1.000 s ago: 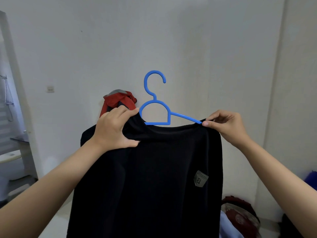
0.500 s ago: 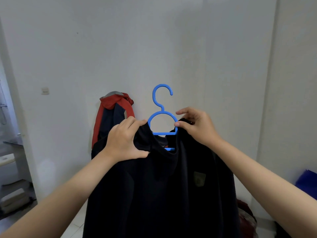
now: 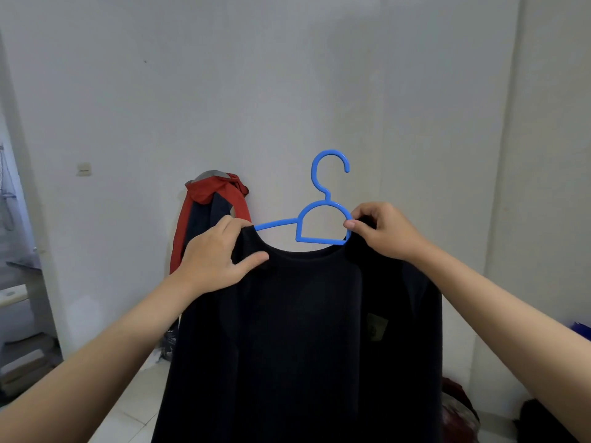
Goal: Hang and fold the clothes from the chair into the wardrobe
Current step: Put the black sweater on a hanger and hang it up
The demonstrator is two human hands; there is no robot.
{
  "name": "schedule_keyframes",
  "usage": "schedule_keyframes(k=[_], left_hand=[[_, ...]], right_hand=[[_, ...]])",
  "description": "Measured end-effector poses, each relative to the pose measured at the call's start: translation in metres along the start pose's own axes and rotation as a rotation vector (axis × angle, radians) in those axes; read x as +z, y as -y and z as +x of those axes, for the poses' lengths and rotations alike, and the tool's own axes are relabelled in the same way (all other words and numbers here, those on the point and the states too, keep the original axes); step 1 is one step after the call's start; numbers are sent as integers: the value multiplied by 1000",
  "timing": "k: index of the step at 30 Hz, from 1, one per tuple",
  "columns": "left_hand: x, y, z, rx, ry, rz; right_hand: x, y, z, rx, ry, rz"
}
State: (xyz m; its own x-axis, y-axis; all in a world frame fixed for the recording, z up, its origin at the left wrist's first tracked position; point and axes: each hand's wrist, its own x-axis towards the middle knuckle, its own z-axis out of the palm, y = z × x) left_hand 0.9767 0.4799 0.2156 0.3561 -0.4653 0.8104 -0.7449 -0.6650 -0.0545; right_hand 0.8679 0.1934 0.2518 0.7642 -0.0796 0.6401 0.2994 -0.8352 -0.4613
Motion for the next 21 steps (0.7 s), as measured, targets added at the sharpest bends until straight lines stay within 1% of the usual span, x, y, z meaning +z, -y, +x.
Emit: schedule_keyframes(k=[3, 6, 9, 11, 13, 16, 19, 21], left_hand=[[11, -16, 9, 62, 18, -12], [21, -28, 16, 94, 22, -21], [23, -29, 20, 76, 15, -36], [21, -28, 20, 41, 18, -47], [19, -28, 20, -13, 26, -70], [13, -33, 18, -112, -22, -182], [2, -35, 12, -172, -68, -262], [-9, -32, 4, -198, -87, -281]], right_hand=[[-3, 1, 2, -25, 70, -11], [-9, 4, 5, -32, 99, -68], [-14, 2, 4, -11, 120, 12], [-16, 0, 1, 3, 98, 75], [-19, -1, -1, -2, 65, 80], [-22, 4, -5, -26, 43, 89], [-34, 8, -18, -81, -30, 16], [-47, 8, -33, -50, -60, -70]])
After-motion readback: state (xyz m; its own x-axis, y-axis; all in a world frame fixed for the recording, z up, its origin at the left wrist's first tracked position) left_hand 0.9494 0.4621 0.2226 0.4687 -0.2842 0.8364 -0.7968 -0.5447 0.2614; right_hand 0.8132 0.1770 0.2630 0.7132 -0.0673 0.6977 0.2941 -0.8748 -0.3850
